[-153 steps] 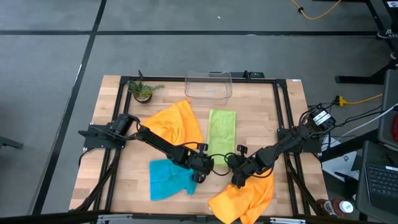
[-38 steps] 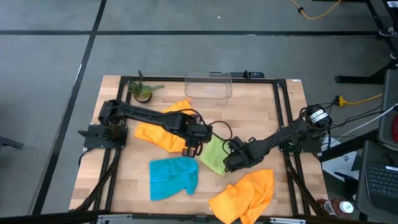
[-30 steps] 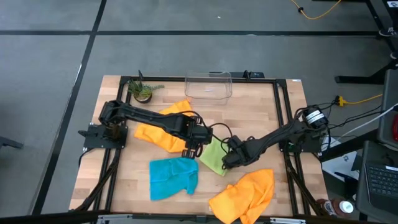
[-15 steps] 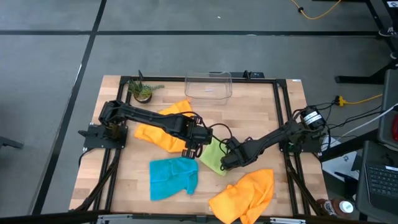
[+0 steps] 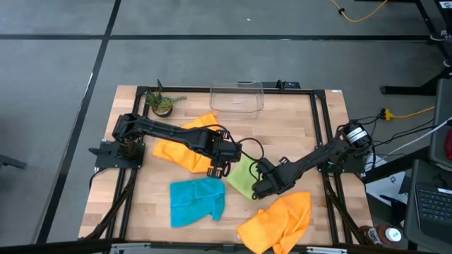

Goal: Fold microfiber towels
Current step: Fold the green microfiber cloth

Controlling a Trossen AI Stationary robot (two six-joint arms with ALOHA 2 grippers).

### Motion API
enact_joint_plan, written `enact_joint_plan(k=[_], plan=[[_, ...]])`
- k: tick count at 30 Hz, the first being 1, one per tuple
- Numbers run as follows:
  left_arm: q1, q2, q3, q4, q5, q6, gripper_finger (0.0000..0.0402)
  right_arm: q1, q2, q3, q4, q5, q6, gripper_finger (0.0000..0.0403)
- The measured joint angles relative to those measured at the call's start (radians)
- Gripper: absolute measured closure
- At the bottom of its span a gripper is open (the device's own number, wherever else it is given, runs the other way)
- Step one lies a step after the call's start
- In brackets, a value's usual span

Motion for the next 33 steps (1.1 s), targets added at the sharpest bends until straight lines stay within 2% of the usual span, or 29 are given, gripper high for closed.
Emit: enact_joint_plan(k=[4, 10, 15, 22, 29, 33], plan=[[0.003, 0.0, 0.0, 0.0, 0.0, 0.001, 0.0268, 0.024, 0.0, 0.003, -0.018, -0.045, 0.056, 0.0397], [0.003, 0.0, 0.0, 0.007, 0.0, 0.001, 0.0268, 0.033, 0.0, -0.006, -0.024, 0.011, 0.065, 0.0382], [0.003, 0.0, 0.0, 0.007, 0.0, -0.003, 0.0268, 0.029, 0.0, -0.006, -0.029, 0.065, -0.002, 0.0334], [0.003, 0.0, 0.0, 0.002, 0.0, -0.007, 0.0268, 0.011, 0.0, 0.002, -0.109, 0.077, 0.019, 0.0268], [-0.017, -0.034, -0.001, -0.273, 0.003, -0.022, 0.0268, 0.085, -0.015, 0.035, -0.173, 0.118, 0.016, 0.0261], [-0.024, -0.088, -0.013, -0.31, 0.042, 0.001, 0.0268, 0.129, -0.024, 0.035, -0.167, 0.165, 0.031, 0.0261]])
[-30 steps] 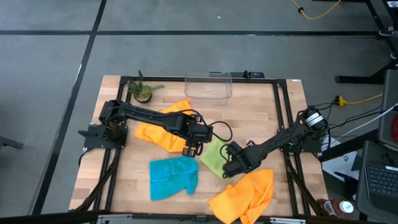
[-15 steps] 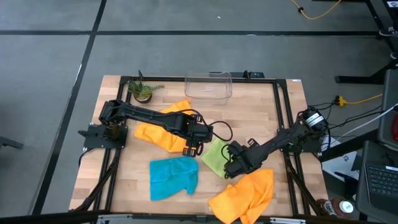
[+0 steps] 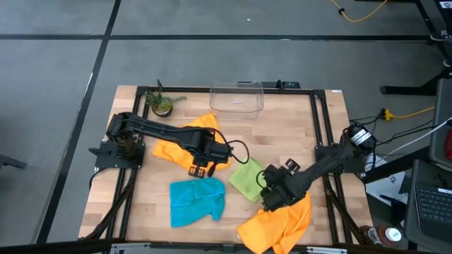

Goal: Fold microfiber towels
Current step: Fold the green microfiber cloth

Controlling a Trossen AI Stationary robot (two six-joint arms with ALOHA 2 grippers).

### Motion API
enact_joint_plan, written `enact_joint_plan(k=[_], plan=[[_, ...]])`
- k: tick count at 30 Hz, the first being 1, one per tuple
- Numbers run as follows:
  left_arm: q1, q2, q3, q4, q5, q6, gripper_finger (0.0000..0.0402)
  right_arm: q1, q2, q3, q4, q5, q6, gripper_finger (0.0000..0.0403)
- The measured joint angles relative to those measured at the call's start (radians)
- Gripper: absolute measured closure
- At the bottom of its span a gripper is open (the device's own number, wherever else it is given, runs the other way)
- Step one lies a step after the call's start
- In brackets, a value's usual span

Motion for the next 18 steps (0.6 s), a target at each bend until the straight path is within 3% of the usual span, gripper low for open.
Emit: enact_joint_plan(k=[3, 7, 12, 18], plan=[[0.019, -0.081, -0.083, 0.122, 0.097, 0.066, 0.0269, 0.019, 0.0, 0.0, 0.001, 0.036, 0.065, 0.026], [0.063, -0.207, -0.307, 0.407, 0.235, 0.105, 0.0269, 0.053, 0.0, -0.015, 0.031, 0.07, 0.117, 0.026], [0.101, -0.291, -0.57, 0.713, 0.22, 0.031, 0.0269, 0.079, -0.001, -0.061, 0.191, 0.064, 0.144, 0.026], [0.095, -0.289, -0.675, 0.879, 0.077, -0.11, 0.0269, 0.017, 0.02, -0.152, 0.548, 0.152, 0.146, 0.0264]])
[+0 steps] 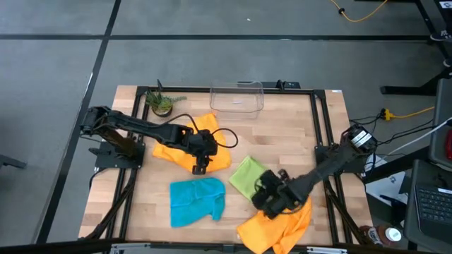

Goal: Fold microfiber towels
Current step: Fold the green microfiber cloth

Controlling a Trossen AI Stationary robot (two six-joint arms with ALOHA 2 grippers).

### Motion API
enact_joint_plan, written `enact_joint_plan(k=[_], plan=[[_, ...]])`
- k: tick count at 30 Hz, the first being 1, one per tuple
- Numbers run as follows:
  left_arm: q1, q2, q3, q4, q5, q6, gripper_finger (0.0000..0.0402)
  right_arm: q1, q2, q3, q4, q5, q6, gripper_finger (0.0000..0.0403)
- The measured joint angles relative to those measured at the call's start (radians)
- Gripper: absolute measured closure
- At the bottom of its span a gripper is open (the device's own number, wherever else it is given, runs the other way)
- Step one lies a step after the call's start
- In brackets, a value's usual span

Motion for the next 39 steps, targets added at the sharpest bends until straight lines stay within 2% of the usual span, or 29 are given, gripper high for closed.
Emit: enact_joint_plan(k=[3, 7, 9, 16, 23, 29, 39], plan=[[-0.015, 0.001, -0.015, 0.017, -0.12, -0.054, 0.0269, -0.051, 0.053, -0.023, 0.134, 0.033, -0.043, 0.0275], [-0.033, 0.001, -0.016, 0.025, -0.22, -0.104, 0.0269, -0.103, 0.133, -0.014, 0.179, 0.027, -0.111, 0.0291], [-0.041, 0.001, -0.016, 0.024, -0.23, -0.106, 0.0269, -0.119, 0.157, -0.013, 0.181, 0.014, -0.165, 0.0296], [-0.062, 0.001, -0.016, 0.024, -0.23, -0.101, 0.0269, -0.171, 0.142, -0.008, 0.178, -0.087, -0.569, 0.0299], [-0.069, 0.001, -0.016, 0.026, -0.231, -0.106, 0.0269, -0.268, 0.077, -0.014, 0.167, -0.301, -0.974, 0.0299], [-0.074, 0.002, -0.016, 0.029, -0.231, -0.108, 0.0269, -0.321, 0.063, -0.014, 0.181, -0.316, -1.05, 0.0299], [-0.082, 0.002, -0.017, 0.045, -0.231, -0.162, 0.0269, -0.303, -0.037, 0.04, 0.162, -0.282, -1.07, 0.0299]])
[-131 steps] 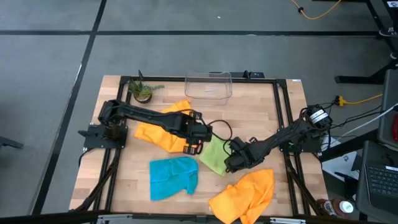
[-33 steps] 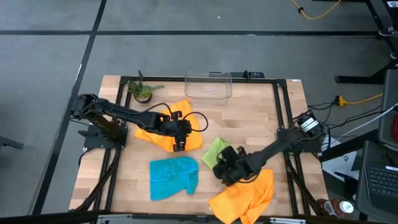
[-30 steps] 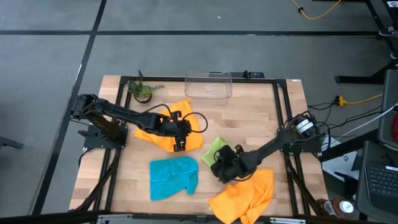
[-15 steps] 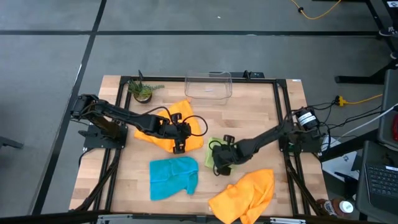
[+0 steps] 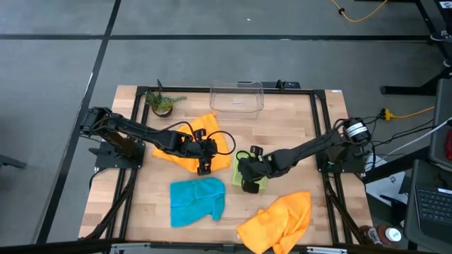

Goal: Fold microfiber towels
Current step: Fold the green microfiber cloth

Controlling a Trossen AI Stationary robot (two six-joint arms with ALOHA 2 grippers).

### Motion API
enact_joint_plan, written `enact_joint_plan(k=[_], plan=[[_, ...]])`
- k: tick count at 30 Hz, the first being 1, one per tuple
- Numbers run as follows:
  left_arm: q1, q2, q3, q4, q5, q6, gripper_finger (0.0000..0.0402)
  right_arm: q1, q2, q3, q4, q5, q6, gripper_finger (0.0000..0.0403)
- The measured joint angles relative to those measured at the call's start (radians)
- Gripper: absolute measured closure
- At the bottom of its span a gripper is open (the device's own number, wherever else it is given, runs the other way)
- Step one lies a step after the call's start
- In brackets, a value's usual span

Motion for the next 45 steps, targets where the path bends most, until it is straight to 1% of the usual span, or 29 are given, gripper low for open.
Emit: enact_joint_plan(k=[2, 8, 12, 15, 17, 19, 21, 23, 25, 26, 30, 32, 34, 36, 40, 42, 44, 45], plan=[[-0.011, 0.0, 0.0, 0.018, 0.001, -0.011, 0.0269, 0.017, -0.016, 0.006, -0.005, -0.001, 0.032, 0.0299], [-0.077, 0.003, 0.0, 0.132, 0.062, -0.02, 0.0269, 0.087, -0.043, 0.006, -0.087, 0.003, 0.138, 0.0299], [-0.117, 0.003, 0.0, 0.203, 0.061, -0.018, 0.0269, 0.145, -0.044, 0.006, -0.129, 0.002, 0.228, 0.0299], [-0.141, 0.003, 0.0, 0.266, 0.061, -0.012, 0.0269, 0.183, -0.044, 0.006, -0.128, 0.002, 0.292, 0.0299], [-0.15, 0.003, 0.0, 0.318, 0.062, 0.014, 0.0269, 0.206, -0.044, 0.006, -0.128, 0.003, 0.313, 0.0299], [-0.148, 0.011, 0.0, 0.372, 0.073, 0.008, 0.0269, 0.226, -0.044, 0.006, -0.128, 0.003, 0.314, 0.0299], [-0.131, 0.023, 0.0, 0.426, 0.103, 0.003, 0.0269, 0.241, -0.044, 0.006, -0.13, 0.003, 0.314, 0.0299], [-0.093, 0.052, 0.017, 0.471, 0.194, -0.002, 0.0269, 0.252, -0.047, 0.006, -0.136, 0.003, 0.311, 0.0299], [-0.051, 0.089, 0.042, 0.447, 0.268, -0.025, 0.0269, 0.257, -0.06, 0.006, -0.162, 0.019, 0.309, 0.0299], [-0.031, 0.111, 0.058, 0.432, 0.283, -0.032, 0.0269, 0.26, -0.07, 0.007, -0.182, 0.045, 0.314, 0.0299], [0.011, 0.148, 0.106, 0.336, 0.31, -0.032, 0.0269, 0.27, -0.115, 0.007, -0.339, 0.143, 0.405, 0.0299], [0.003, 0.148, 0.106, 0.276, 0.317, -0.032, 0.0269, 0.27, -0.132, 0.007, -0.393, 0.154, 0.455, 0.0299], [-0.011, 0.148, 0.105, 0.214, 0.317, -0.022, 0.0269, 0.269, -0.139, 0.007, -0.401, 0.152, 0.478, 0.0299], [-0.034, 0.148, 0.105, 0.197, 0.309, 0.011, 0.0269, 0.27, -0.14, 0.007, -0.387, 0.141, 0.47, 0.0299], [-0.084, 0.148, 0.105, 0.217, 0.281, 0.143, 0.0269, 0.269, -0.14, 0.007, -0.348, 0.133, 0.433, 0.0299], [-0.104, 0.148, 0.105, 0.245, 0.239, 0.18, 0.0269, 0.268, -0.14, 0.007, -0.329, 0.133, 0.423, 0.0299], [-0.116, 0.148, 0.105, 0.279, 0.184, 0.193, 0.0268, 0.265, -0.139, 0.007, -0.327, 0.133, 0.419, 0.0299], [-0.118, 0.148, 0.105, 0.294, 0.173, 0.193, 0.0266, 0.264, -0.139, 0.007, -0.328, 0.131, 0.428, 0.0298]])
